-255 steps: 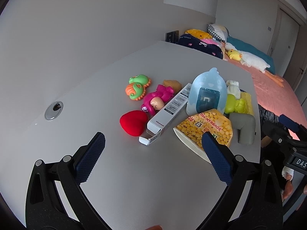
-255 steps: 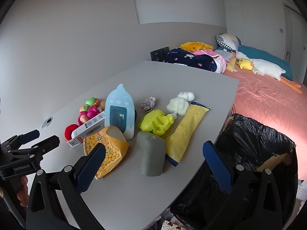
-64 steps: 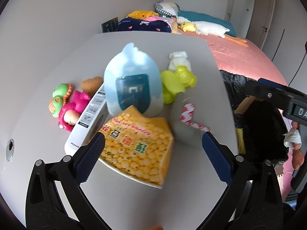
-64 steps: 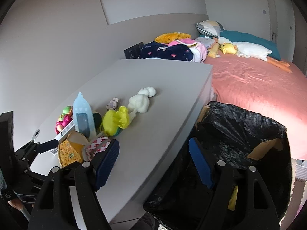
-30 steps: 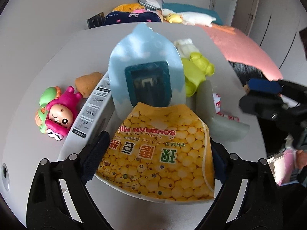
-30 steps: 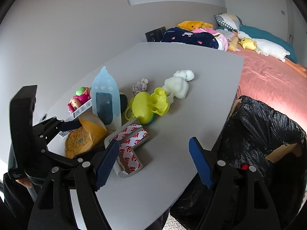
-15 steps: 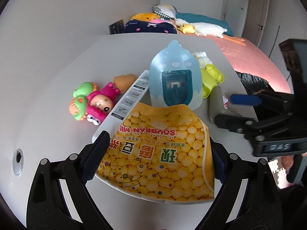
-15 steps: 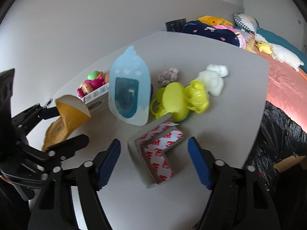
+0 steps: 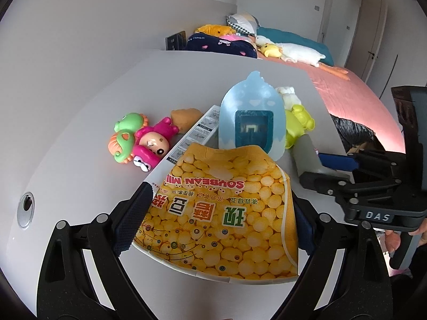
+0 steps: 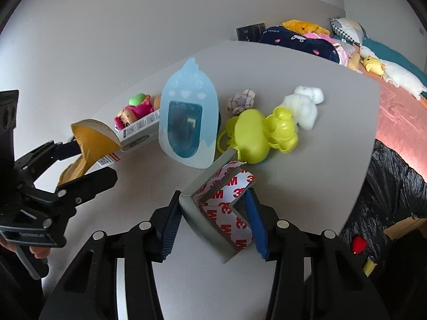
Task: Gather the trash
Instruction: 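Carry both items over the black trash bin and open both tools to drop them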
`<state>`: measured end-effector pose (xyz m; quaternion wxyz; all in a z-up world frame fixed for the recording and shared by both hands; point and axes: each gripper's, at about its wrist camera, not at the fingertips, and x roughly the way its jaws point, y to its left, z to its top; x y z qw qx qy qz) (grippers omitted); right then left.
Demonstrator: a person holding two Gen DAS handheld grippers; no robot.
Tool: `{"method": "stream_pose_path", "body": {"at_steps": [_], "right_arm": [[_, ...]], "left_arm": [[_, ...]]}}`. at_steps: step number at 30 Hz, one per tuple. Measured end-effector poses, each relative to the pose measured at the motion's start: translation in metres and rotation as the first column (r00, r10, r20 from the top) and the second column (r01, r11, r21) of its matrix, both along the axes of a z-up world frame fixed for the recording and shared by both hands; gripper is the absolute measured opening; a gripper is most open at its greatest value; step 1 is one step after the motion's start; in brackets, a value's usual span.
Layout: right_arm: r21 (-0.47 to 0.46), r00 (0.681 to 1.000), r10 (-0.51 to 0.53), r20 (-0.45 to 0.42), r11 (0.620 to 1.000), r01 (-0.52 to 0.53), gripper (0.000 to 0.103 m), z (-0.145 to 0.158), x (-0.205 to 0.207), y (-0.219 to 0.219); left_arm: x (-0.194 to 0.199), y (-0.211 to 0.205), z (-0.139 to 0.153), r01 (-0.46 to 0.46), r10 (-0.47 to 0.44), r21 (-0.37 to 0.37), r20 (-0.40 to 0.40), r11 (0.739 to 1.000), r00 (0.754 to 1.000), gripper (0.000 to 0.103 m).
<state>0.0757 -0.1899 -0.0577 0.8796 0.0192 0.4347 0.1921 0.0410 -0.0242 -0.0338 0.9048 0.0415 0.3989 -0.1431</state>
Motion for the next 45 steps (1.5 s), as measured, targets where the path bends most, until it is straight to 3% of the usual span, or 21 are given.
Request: {"method": "stream_pose_path", "body": {"at_steps": [21, 45], "right_arm": [[0.041, 0.982, -0.175, 0.074, 0.984, 0.172, 0.049, 0.033, -0.029, -0.098], [0.053, 0.921, -0.376, 0.099, 0.927, 0.372, 0.049, 0.048, -0.056, -0.198]], "left_arm": [[0.005, -0.090, 0.022, 0.106, -0.106, -0.002, 0.037, 0.994, 0.994, 0.090], [0.014, -0.205, 0.024, 0.301, -0.300, -0.025, 0.037, 0.953, 0.953, 0.090]]}}
